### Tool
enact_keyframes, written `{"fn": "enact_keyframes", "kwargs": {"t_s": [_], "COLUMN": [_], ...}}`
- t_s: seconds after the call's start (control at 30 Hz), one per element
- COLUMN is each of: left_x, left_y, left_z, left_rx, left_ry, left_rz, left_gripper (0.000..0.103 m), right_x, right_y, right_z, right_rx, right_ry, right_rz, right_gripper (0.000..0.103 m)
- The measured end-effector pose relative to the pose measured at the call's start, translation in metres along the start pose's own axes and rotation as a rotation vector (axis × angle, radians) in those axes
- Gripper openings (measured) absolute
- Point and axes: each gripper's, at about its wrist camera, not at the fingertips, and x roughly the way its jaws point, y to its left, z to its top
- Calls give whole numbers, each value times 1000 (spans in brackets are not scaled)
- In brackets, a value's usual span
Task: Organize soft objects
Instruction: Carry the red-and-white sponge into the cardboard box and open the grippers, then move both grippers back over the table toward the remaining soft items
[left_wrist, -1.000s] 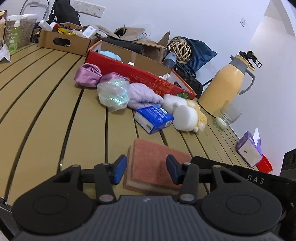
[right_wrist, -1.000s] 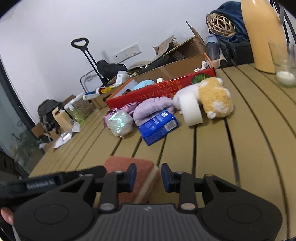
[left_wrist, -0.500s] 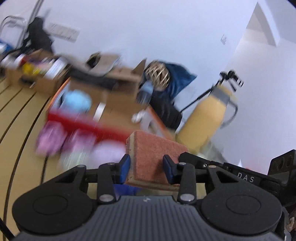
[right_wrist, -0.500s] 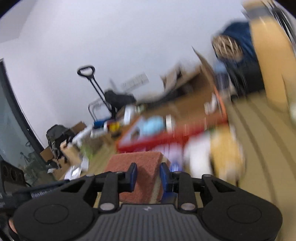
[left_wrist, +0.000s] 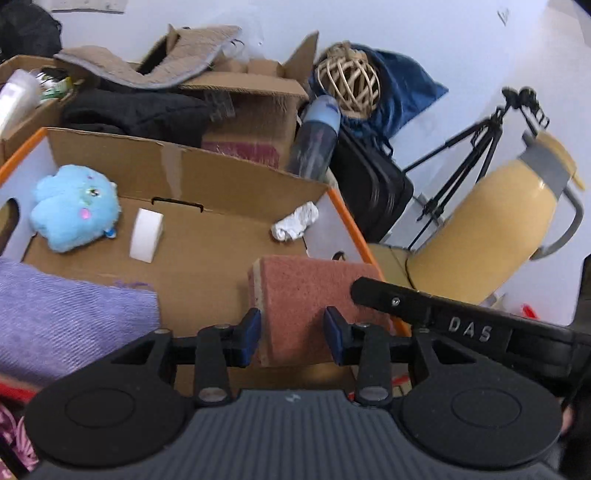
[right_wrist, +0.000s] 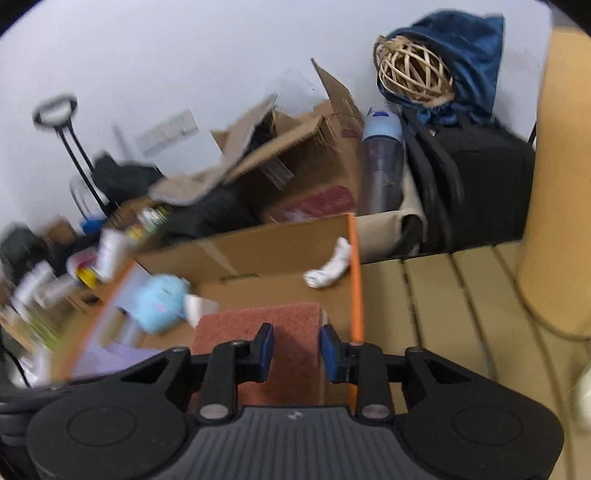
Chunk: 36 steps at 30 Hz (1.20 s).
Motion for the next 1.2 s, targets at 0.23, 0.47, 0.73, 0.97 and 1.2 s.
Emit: {"fn": "enact_keyframes", "kwargs": {"t_s": [0.23,0.47,0.73,0.97,1.2], "left_x": [-33,-181,-335,-412,-458], "left_y": [-7,-26,-41,-42,-50], "left_z": [-8,-12,-44,-147,-269], "left_rx": [109,248,344,330,356], "left_ry": [0,-211,-378,-525,-553], "left_rz": [18,110,287,338,360], "left_gripper": [41,49,74,90,97], "right_x": [-16,-113,-253,-334,-399], "right_y": [4,37,79,94,116], "right_z": [-7,8,-3,-93,-217], "right_rx": [-51,-128,-256,-313,-379], "right_ry": [25,-84,-209,-334,-395], "right_rz": [-54,-68,-106,-79,-22], "right_gripper": [28,33,52,65,71]}}
